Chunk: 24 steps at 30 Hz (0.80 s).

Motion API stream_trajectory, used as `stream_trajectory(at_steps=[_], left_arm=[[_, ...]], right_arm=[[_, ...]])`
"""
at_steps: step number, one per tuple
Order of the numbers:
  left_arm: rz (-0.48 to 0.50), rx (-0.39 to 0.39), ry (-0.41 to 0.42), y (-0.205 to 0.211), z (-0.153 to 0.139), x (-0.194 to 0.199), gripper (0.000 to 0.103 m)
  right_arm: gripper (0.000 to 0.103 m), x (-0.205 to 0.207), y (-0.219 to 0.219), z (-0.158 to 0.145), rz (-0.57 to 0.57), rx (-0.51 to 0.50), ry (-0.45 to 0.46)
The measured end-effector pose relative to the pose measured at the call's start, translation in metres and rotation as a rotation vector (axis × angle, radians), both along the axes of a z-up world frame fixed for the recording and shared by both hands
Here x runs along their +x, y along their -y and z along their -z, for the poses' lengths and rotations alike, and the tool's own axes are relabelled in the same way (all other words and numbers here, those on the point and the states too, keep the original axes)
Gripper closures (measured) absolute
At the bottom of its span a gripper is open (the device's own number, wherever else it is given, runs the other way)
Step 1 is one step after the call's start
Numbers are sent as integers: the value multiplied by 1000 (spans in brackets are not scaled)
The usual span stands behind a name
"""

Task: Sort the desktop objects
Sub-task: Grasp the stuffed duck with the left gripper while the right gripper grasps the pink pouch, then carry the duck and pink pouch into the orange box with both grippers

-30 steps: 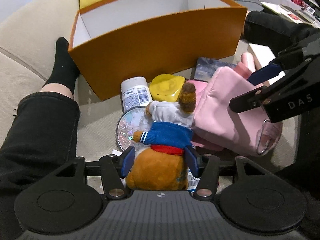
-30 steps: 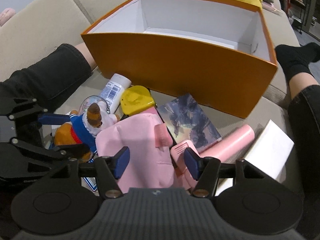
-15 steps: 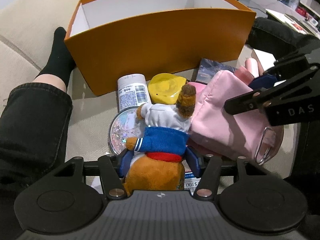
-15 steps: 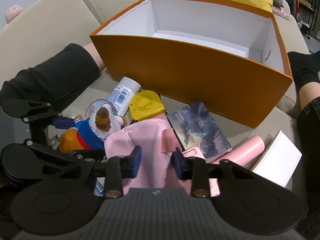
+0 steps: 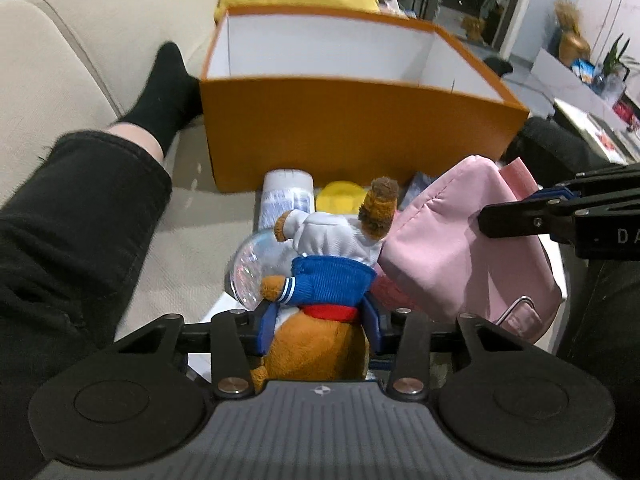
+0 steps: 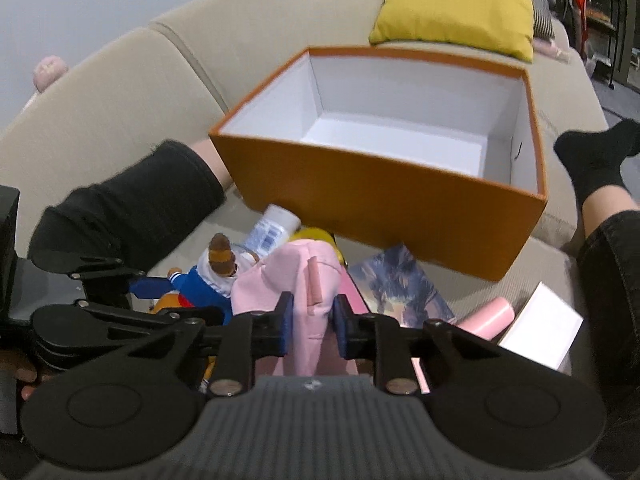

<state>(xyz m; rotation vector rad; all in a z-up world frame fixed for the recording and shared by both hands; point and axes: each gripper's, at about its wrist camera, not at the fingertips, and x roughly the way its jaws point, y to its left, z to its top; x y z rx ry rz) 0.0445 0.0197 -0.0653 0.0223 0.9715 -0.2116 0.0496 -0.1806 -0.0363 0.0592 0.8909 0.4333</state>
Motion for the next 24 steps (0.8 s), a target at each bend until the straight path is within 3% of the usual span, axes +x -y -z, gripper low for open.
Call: stream_trajectory(at_steps=[6,7,12,24], left_arm=[[-47,-62,62,-10,-25,-8,54],[0,-81,74,-12,-31,-9,54],[2,-117,155,-15,-63,-6,54],[3,-161,278,-13,-119,48,54]], right_arm=[[81,-1,1,-16,15,15,47],[81,0,1,-20,19,14,56],[82,8,3,-40,39,26,114],[82,55,7,-96,130,15,284]])
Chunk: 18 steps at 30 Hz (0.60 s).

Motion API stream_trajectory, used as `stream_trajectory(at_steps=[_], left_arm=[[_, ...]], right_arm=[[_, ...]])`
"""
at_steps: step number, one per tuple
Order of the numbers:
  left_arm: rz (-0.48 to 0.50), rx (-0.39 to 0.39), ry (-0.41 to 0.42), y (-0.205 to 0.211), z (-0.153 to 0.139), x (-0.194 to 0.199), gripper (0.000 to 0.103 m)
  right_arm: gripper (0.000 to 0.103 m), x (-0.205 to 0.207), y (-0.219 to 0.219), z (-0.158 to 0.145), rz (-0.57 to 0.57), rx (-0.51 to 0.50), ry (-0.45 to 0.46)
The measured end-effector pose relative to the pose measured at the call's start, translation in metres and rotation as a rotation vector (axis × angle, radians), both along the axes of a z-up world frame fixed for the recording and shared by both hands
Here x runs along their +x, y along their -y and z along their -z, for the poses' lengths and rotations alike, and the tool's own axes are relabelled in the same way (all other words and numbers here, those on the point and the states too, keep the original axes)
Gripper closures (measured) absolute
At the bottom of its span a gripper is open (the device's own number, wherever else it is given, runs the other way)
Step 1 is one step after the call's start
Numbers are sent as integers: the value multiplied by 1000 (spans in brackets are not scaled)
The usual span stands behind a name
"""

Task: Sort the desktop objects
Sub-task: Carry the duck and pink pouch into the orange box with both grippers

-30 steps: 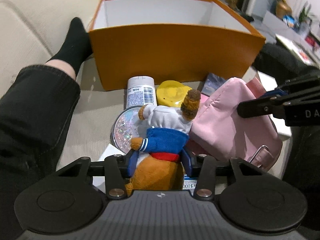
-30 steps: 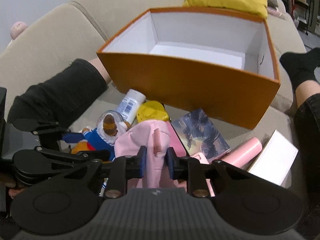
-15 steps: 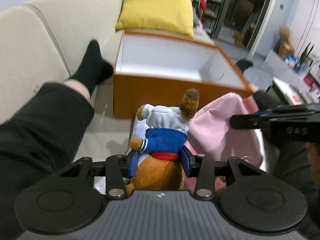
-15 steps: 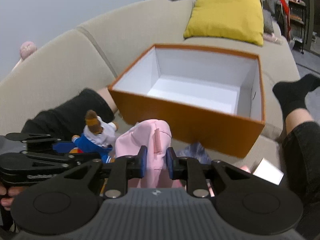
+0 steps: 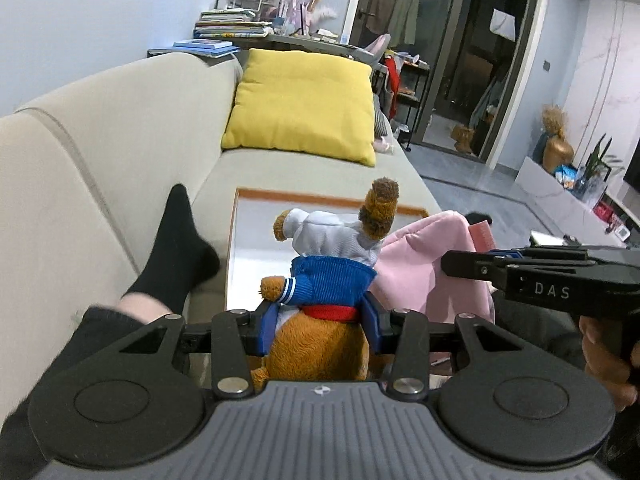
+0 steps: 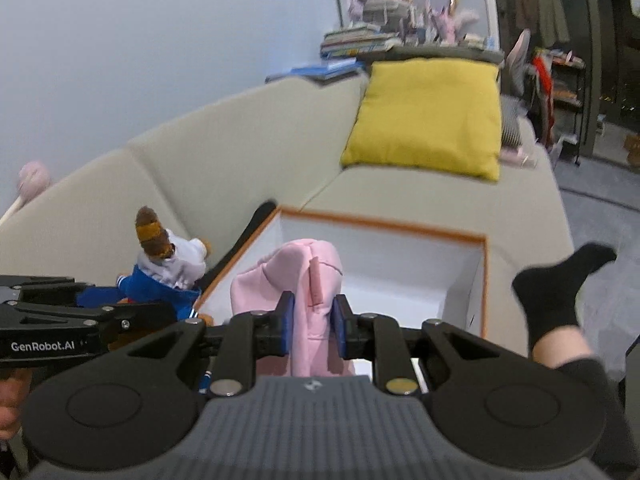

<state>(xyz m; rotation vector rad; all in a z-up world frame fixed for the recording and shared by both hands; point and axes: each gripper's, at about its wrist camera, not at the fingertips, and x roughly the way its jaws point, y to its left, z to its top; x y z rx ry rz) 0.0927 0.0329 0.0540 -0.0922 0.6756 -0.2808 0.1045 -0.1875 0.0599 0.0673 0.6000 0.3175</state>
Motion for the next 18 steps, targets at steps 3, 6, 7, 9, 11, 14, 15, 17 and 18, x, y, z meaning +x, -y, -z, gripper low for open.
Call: stream_trajectory(at_steps=[3,6,7,9,11,14,15,17,18], left_arm=[[7,-4,3,4,-9,25,54],[30,5,1,13,-17,52,54],[39,5,-9,14,-17,62,54],[53,-1,-46,17,-14,85,54],[55,4,-85,21,-8,109,54],[33,39,-151,26,8,143,54],[27,55,-175,28,14,151,54],[27,114,-210,37,29,165,54],[29,144,-217,41,35,169,54]], right_arm=[[82,21,6,-9,41,10,16],[82,46,14,-13,83,44,2],[82,56,17,-12,97,62,-10],[82,76,22,-8,121,85,-34],[82,93,24,-1,140,97,-62],[82,123,28,20,155,113,-138],[82,131,29,28,162,121,-168],[82,150,34,48,175,144,-238],[82,158,36,57,181,156,-266]])
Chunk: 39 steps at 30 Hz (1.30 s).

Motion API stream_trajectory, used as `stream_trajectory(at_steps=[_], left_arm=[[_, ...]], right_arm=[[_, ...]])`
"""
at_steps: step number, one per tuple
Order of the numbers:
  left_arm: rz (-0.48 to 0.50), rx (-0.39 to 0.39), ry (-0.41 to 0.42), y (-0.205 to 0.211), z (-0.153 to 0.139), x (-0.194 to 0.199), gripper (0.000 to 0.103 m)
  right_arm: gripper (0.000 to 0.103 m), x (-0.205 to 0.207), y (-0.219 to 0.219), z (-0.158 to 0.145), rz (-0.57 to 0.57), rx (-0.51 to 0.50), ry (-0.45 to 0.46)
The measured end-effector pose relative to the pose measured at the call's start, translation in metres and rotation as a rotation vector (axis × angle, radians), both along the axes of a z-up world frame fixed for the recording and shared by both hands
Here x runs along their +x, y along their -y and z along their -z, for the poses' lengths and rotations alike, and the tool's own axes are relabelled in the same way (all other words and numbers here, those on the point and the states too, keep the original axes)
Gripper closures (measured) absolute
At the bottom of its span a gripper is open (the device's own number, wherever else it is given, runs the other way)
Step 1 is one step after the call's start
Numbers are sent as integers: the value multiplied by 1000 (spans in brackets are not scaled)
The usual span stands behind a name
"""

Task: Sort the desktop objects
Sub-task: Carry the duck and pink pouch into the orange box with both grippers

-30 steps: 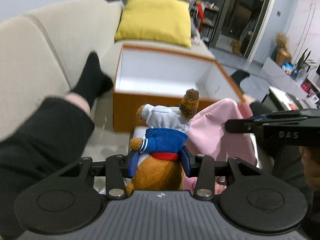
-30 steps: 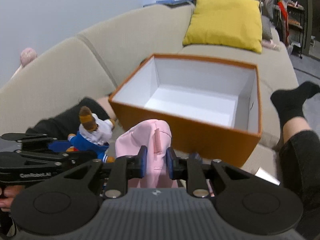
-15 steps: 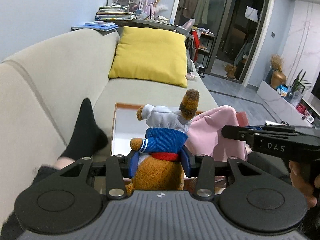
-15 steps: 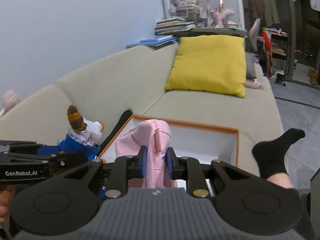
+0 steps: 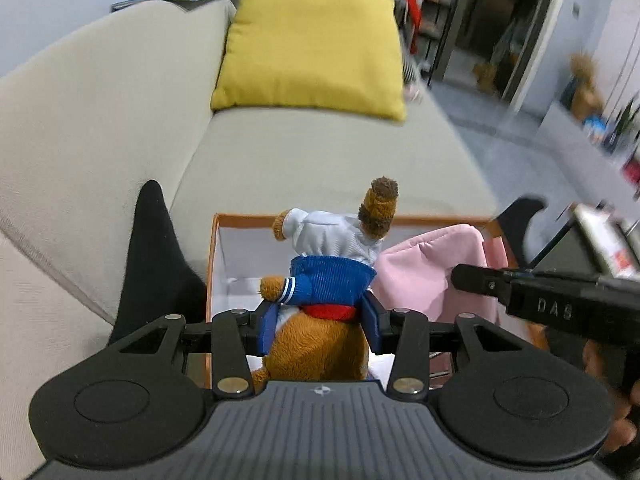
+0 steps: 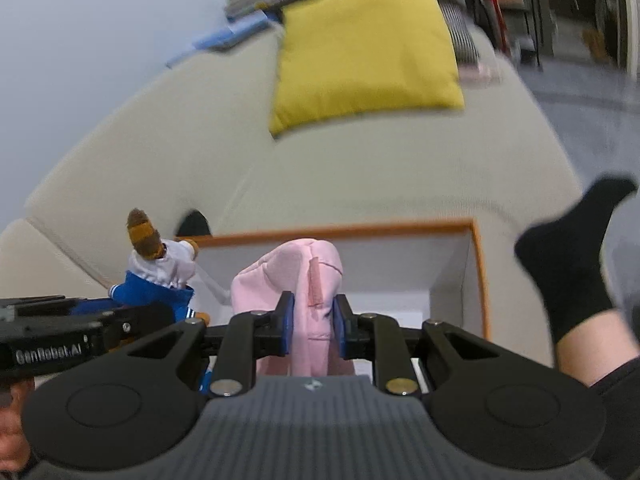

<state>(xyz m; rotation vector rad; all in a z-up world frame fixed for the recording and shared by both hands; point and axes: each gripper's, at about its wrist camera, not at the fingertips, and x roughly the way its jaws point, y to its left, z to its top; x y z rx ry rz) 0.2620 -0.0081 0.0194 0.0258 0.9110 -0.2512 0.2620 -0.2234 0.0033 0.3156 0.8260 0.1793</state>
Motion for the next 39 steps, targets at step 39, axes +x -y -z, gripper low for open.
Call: stream_trajectory(at_steps=[39], left_arm=[[122,449,-63,60,94,49,48]], right_arm=[[80,80,-13,108,149,235,-379]])
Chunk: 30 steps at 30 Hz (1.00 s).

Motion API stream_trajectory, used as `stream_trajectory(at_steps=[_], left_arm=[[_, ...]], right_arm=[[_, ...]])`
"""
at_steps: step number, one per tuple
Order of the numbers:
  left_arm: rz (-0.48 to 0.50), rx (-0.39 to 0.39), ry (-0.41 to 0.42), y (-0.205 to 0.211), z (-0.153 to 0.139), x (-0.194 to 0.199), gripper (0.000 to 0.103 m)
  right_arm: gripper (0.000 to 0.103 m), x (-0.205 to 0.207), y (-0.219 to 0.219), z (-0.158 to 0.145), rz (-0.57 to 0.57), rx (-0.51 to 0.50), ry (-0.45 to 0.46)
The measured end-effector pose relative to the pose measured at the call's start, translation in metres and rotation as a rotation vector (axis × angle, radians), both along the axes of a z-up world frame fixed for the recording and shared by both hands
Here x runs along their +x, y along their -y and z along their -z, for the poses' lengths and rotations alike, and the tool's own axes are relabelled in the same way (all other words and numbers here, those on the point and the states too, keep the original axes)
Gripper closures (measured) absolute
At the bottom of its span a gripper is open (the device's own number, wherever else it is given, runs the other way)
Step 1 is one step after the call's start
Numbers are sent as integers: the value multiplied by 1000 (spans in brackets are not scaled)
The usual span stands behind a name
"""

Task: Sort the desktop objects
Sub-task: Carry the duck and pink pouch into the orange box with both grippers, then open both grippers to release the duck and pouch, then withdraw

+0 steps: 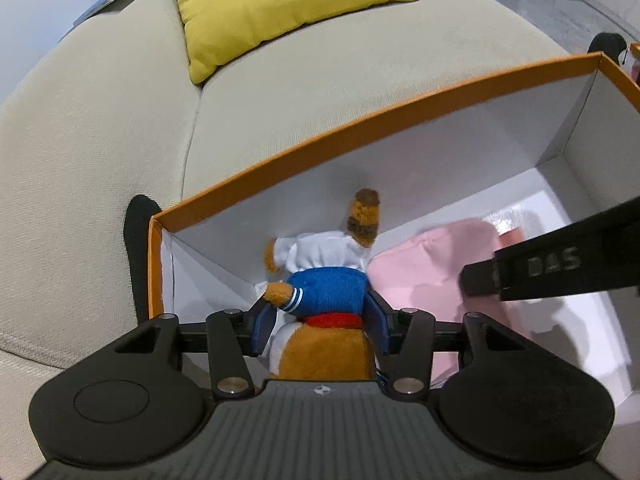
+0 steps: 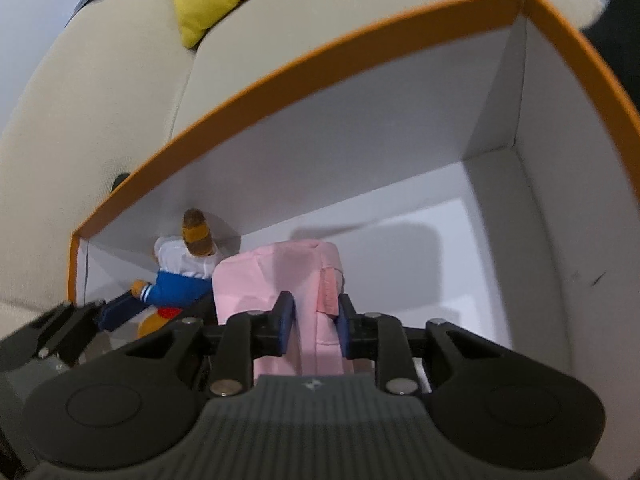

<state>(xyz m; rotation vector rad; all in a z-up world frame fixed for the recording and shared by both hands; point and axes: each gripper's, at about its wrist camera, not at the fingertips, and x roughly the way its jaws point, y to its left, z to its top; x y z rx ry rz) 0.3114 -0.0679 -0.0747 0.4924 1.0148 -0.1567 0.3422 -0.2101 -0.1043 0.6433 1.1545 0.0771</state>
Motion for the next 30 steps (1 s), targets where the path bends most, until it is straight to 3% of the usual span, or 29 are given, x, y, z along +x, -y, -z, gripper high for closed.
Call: stream_trajectory(at_steps=[7,11,15,19,23,30], left_arm=[[7,-20,55,-9,-19,-14,49],[-4,-29,65,-18,-23,-19,54],[-1,-16,88,-26,-17,-12,66],[10,2,106,-24,-13,-4,67],[-12,-61,125,-31,-22,-4,67],[-19,-203,194,-40,-65,-56,67]], right_arm=[[81,10,-4,4,85,54,0],[81,15,-14,3,102,50,12],[81,17,-19,8,118,49,12],[81,13,-17,7,113,43,14],[68,8,-16,2,92,8,19],[47,-4,-18,-7,84,-83,27]])
